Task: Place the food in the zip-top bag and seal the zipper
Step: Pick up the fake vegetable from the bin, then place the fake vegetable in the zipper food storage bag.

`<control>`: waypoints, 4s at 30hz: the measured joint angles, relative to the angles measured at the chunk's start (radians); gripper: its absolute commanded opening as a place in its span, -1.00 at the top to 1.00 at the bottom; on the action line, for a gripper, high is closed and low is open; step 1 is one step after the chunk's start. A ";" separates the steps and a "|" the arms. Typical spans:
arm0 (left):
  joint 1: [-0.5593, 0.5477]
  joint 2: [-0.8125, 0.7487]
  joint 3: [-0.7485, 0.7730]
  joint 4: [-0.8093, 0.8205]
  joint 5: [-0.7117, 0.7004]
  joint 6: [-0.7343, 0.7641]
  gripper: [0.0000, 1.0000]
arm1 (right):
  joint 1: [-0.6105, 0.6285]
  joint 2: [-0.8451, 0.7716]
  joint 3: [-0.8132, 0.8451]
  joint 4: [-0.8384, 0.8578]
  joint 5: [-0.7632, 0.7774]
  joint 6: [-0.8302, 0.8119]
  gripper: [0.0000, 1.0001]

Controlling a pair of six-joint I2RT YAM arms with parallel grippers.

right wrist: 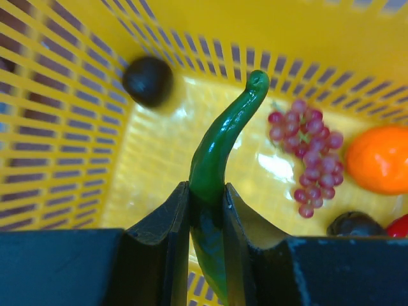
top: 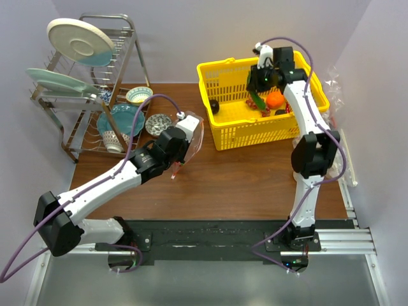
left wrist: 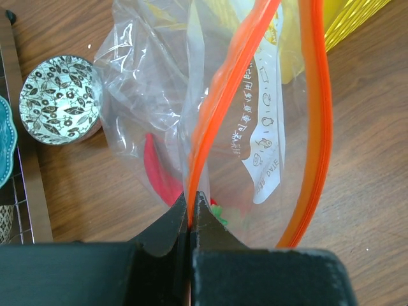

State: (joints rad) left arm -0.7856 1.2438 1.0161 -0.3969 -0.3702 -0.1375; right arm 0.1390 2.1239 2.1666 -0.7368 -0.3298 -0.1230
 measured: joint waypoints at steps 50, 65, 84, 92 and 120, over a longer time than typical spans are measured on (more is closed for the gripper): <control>0.026 -0.053 -0.003 -0.012 0.019 0.004 1.00 | 0.328 -0.961 -1.164 1.267 -0.324 0.875 1.00; 0.026 -0.008 0.029 -0.071 0.063 -0.008 1.00 | 0.531 -0.998 -1.308 1.418 -0.154 0.871 1.00; 0.026 0.019 0.217 -0.212 0.243 -0.149 1.00 | 0.581 -0.883 -1.519 1.942 0.079 0.797 1.00; 0.026 0.019 0.216 -0.210 0.315 -0.188 1.00 | 0.581 -0.755 -1.564 2.010 0.140 0.803 1.00; 0.032 0.017 0.173 -0.159 0.463 -0.242 1.00 | 0.581 -0.758 -1.535 2.037 0.164 0.764 1.00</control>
State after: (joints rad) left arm -0.7536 1.2610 1.1889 -0.5556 0.0933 -0.3798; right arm 0.7197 1.3663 0.6319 1.2999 -0.1661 0.6407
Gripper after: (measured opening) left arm 0.016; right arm 0.236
